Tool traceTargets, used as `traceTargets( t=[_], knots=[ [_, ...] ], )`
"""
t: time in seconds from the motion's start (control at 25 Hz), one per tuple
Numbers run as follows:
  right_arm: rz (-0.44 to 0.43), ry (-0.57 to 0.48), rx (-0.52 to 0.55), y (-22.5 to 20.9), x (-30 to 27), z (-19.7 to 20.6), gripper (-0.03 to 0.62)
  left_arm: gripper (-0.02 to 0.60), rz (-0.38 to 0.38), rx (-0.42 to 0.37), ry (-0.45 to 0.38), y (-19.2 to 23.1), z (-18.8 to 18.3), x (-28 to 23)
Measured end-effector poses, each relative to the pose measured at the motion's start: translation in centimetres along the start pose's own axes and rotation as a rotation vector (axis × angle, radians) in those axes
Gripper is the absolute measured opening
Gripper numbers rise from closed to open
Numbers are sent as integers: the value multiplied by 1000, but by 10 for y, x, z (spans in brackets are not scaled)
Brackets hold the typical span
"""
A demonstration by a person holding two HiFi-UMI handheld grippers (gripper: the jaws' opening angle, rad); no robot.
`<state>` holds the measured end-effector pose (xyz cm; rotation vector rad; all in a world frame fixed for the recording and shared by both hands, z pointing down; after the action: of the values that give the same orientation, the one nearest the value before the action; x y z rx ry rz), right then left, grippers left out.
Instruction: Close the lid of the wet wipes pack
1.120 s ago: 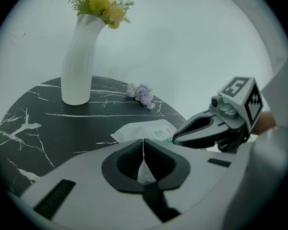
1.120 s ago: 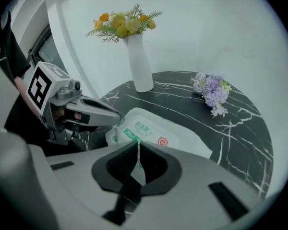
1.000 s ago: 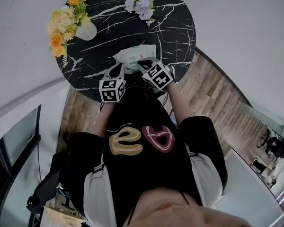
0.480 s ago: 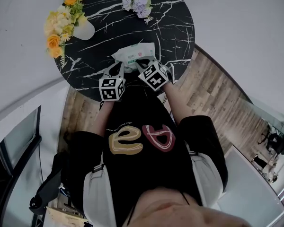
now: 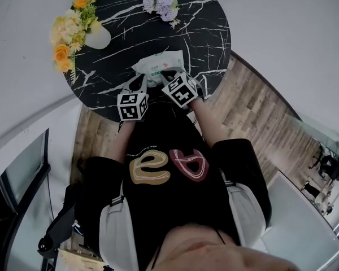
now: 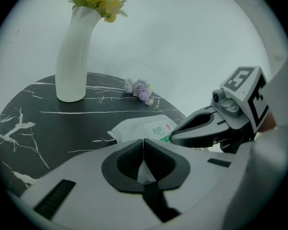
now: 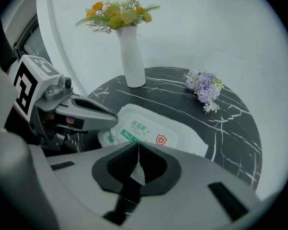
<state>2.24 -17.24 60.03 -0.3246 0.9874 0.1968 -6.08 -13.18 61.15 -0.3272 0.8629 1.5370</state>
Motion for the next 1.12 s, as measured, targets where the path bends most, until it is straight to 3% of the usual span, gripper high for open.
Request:
traceTargets(
  t=[0.32, 0.56, 0.72, 0.92, 1.12],
  knots=[
    [22, -56, -79, 0, 0, 2, 20, 18, 33, 14, 9, 1, 2, -3],
    [18, -122, -185, -1, 5, 4, 23, 18, 93, -1, -52, -10, -7, 7],
    [89, -250, -261, -2, 25, -7, 26, 18, 114, -16, -107, -13, -19, 19],
    [152, -350, -258, 12, 45, -18, 26, 18, 197, -100, -215, -27, -46, 46],
    [266, -514, -225, 30, 75, -30, 26, 18, 244, -129, -282, -30, -65, 67]
  ],
)
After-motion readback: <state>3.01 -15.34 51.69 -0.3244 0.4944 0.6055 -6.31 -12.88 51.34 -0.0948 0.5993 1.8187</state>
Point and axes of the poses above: the fingertips, and each gripper's own axes: x backward along the fingers, y to its left, z out of its underside, the point moved 3 cm from there along x, backward along the fingers, and after that the axes turned 6 degrees about -z, right-handed, at the moved point
